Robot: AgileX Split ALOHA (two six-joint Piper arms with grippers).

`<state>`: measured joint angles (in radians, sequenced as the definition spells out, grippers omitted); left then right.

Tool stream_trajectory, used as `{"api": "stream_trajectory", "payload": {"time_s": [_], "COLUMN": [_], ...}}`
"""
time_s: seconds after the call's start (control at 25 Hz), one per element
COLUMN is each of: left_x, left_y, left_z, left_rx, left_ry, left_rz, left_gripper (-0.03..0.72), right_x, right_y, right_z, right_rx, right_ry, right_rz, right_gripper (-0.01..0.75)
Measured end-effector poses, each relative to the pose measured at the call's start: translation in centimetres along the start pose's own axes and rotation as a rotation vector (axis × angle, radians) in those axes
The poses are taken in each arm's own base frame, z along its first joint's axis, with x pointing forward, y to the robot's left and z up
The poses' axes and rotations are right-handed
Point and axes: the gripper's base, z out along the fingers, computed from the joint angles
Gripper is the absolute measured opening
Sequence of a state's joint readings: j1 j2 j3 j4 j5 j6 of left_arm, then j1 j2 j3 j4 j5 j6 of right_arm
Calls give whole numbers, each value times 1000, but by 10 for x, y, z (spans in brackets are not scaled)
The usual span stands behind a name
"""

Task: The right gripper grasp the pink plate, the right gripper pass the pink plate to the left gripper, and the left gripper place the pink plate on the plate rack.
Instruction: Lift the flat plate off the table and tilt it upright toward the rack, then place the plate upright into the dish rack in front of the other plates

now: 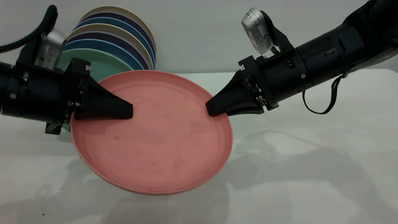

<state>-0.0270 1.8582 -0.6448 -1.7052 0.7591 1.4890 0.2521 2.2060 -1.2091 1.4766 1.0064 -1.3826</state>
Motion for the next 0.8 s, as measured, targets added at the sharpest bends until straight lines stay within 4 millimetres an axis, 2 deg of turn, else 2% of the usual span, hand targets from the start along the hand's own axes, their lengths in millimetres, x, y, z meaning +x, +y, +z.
{"api": "stream_trajectory", "payload": {"time_s": [0.08, 0.32, 0.44, 0.52, 0.6, 0.8], "left_x": [0, 0, -1, -3, -9, -31], "left_y": [0, 4, 8, 9, 4, -11], "left_z": [0, 0, 0, -1, -4, -19], "left_rx": [5, -47, -94, -108, -108, -161], "left_ry": [0, 3, 0, 3, 2, 10], "left_rz": [0, 36, 85, 128, 179, 318], "left_gripper": [124, 124, 124, 124, 124, 124], "right_x": [-1, -2, 0, 4, 9, 30], "right_y": [-2, -13, -23, -33, -44, -61], "right_z": [-4, -28, -46, -59, -73, -94], "right_rx": [-10, -53, -52, -23, 24, 175], "right_ry": [-6, -35, -32, -16, 10, 181], "right_rz": [19, 114, 165, 207, 263, 358], "right_gripper": [220, 585, 675, 683, 660, 517]}}
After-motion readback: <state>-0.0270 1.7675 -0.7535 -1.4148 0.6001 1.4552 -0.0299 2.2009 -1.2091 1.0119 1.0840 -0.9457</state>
